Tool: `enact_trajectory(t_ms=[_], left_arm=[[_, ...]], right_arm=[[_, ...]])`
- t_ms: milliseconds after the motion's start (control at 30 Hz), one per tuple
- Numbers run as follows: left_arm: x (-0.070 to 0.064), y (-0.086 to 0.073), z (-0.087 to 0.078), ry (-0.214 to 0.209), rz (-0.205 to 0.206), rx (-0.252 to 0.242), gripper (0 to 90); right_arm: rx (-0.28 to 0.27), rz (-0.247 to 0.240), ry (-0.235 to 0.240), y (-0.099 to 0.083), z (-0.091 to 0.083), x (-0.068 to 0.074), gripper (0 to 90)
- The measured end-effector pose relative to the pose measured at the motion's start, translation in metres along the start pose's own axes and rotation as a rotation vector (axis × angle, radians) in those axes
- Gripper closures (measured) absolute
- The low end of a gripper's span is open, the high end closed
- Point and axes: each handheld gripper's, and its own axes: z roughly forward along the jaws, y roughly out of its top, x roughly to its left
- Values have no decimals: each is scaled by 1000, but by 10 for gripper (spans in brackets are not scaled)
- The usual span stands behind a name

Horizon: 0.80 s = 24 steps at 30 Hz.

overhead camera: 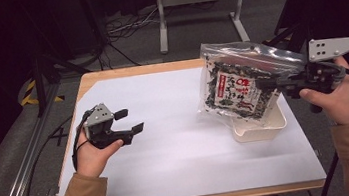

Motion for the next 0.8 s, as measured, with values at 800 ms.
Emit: enact_trajectory(t_ms=[800], left_arm=[[37, -35, 2, 20, -68, 16, 38]], right_arm=[[7, 60, -206, -14, -22, -26, 755]])
